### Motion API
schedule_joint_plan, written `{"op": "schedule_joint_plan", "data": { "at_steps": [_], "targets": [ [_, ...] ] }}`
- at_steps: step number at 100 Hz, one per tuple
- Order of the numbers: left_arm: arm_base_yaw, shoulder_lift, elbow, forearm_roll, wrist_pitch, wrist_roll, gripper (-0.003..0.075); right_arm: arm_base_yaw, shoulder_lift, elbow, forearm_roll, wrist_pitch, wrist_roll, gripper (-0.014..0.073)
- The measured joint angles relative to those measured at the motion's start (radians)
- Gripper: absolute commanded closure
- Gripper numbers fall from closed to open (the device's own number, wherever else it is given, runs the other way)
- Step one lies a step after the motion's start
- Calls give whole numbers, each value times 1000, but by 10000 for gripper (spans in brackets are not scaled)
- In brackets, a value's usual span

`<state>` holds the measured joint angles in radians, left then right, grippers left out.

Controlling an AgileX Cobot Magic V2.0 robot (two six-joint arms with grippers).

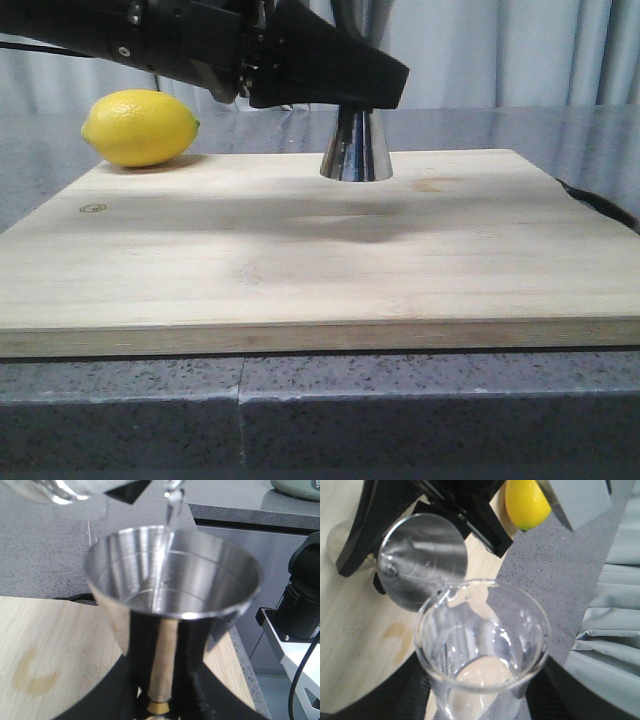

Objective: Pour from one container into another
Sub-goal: 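Pour liquid from the beaker into the jigger held by the left gripper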

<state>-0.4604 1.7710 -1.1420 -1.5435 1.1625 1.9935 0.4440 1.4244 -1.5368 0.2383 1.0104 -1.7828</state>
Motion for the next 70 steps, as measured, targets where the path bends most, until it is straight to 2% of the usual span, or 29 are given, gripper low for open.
{"op": "schedule_joint_plan", "data": {
  "at_steps": [70],
  "targets": [
    [0, 0, 0, 2, 0, -2, 733, 23, 9, 0, -24, -6, -13, 473]
  ]
}}
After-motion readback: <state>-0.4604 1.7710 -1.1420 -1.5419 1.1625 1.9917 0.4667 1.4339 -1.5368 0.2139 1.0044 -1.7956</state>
